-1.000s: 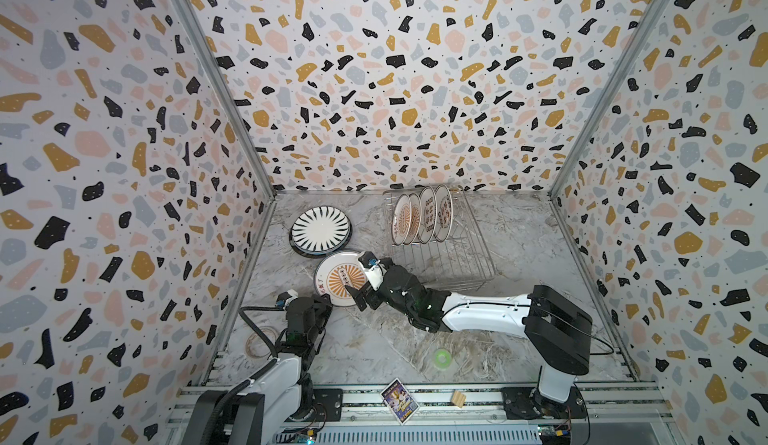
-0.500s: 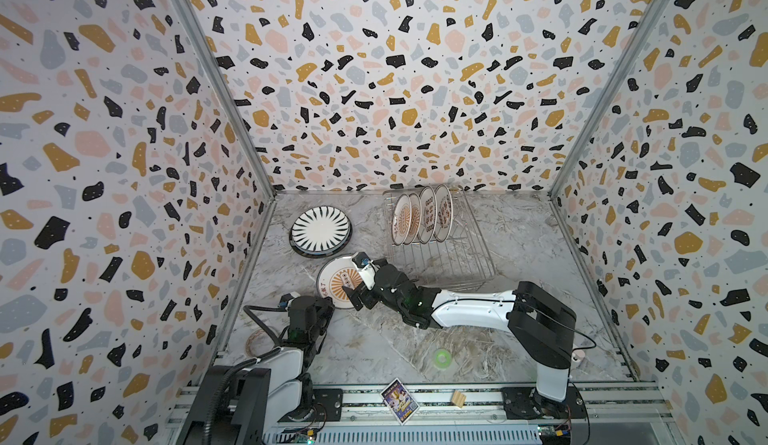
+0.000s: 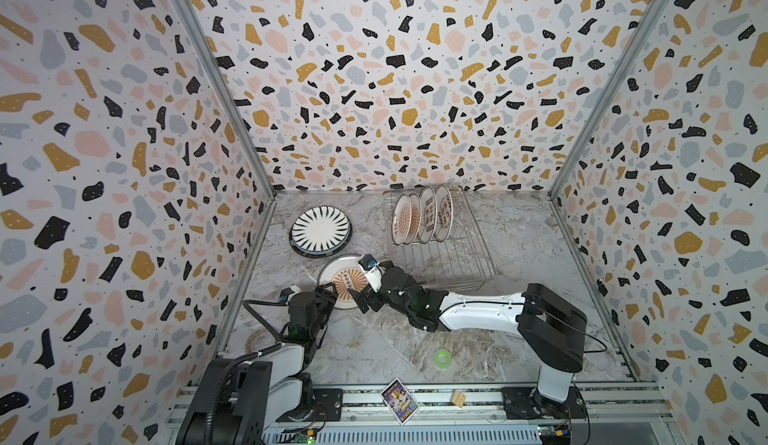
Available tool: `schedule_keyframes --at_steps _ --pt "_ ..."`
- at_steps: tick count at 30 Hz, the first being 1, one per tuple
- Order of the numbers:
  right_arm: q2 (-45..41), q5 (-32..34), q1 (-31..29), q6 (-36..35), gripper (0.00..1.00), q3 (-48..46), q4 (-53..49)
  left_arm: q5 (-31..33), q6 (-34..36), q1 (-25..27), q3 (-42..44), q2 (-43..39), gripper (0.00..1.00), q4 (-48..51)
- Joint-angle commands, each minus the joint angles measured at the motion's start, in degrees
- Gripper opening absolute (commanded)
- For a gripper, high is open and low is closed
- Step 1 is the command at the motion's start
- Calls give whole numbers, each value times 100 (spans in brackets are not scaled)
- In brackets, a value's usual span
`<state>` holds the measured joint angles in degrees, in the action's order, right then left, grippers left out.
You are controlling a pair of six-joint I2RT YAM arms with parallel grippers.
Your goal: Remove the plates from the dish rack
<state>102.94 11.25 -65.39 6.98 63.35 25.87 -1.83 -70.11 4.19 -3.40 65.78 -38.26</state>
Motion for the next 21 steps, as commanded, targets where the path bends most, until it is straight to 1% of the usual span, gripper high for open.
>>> schedule_keyframes --at_steps 1,3,5,6,8,9,10,12,15,18,20,21 --pt "-733 -394 14 -72 100 -171 456 532 -16 -23 48 -152 84 458" --pt "-1023 -482 16 -66 99 -368 564 705 -56 -23 60 -327 94 605" --pt "-1297 -483 14 -62 100 -562 648 837 -56 -23 50 -553 100 737" --pt "-1456 -502 32 -54 99 -701 731 911 -49 -23 42 -680 100 802" --pt "-1780 -865 165 18 99 -1022 1006 1085 85 -23 -57 -958 100 940" --pt "-1958 -1042 288 136 99 -1205 1188 1210 183 -23 -178 -1114 100 1148" --pt "-2134 -1080 428 348 99 -1345 1280 1358 270 -23 -331 -1285 100 1493" --pt "-2434 -1072 708 625 99 -1472 1184 1724 399 -23 -517 -1640 100 2031" --pt "-2843 -1034 1146 617 99 -1553 795 2107 459 -23 -530 -2290 100 2285" --pt "-3153 -865 1618 647 99 -1654 547 1967 735 15 -496 -2864 100 2081" --pt "-3290 -878 1931 680 99 -1692 402 1628 986 84 -406 -3077 100 1632" --pt "-3347 -885 2090 682 99 -1716 361 1289 1237 124 -346 -3128 100 1215"
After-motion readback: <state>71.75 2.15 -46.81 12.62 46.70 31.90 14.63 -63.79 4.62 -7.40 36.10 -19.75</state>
